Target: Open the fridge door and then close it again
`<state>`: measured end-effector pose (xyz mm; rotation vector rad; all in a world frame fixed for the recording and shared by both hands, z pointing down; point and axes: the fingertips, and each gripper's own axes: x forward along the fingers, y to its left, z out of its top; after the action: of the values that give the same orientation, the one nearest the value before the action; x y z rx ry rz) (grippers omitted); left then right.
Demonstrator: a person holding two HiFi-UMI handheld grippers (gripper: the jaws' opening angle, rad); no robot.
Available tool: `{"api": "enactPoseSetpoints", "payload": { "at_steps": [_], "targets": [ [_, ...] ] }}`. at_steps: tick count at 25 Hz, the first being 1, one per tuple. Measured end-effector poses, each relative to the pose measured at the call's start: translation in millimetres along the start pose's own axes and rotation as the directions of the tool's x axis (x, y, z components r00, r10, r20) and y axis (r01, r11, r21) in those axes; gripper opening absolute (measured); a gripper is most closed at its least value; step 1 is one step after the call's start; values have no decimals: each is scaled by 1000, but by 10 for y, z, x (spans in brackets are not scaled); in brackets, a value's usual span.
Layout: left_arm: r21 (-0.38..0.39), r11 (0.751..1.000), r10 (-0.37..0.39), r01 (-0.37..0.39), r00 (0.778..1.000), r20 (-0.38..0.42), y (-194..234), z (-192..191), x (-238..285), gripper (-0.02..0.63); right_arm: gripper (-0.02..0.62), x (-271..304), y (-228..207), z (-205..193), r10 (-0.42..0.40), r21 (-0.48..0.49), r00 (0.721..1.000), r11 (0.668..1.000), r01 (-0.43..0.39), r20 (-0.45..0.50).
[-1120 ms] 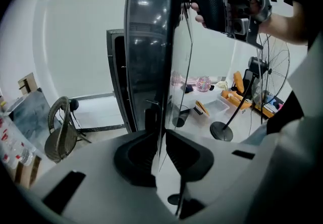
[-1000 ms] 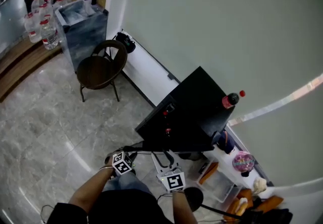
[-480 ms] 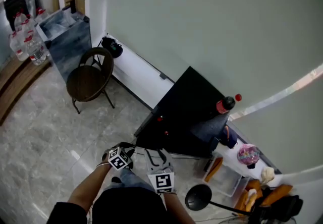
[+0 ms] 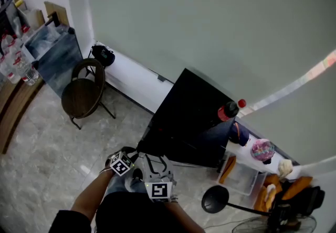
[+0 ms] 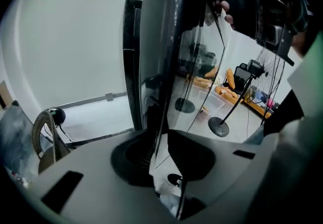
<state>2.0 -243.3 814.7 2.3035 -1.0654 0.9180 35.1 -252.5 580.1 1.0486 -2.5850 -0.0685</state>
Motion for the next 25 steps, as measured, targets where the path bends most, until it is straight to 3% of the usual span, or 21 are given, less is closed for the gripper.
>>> {"api": "enactPoseSetpoints", "payload": {
  "at_steps": [10,19,25],
  "targets": [
    [108,990,-89,93,995,-45,304,257,216,74,168,310,-285,-12,-191,-71,980,980,187,-49],
    [156,976,-142,150,988,-62,507,484,441,75,169,505,-575,6,-280,-44,957,960,277,-70],
    [167,968,-178,188,981,-75,515,502,476,75,173,525,-610,27,-299,-61,952,954,295,-67]
  ]
}}
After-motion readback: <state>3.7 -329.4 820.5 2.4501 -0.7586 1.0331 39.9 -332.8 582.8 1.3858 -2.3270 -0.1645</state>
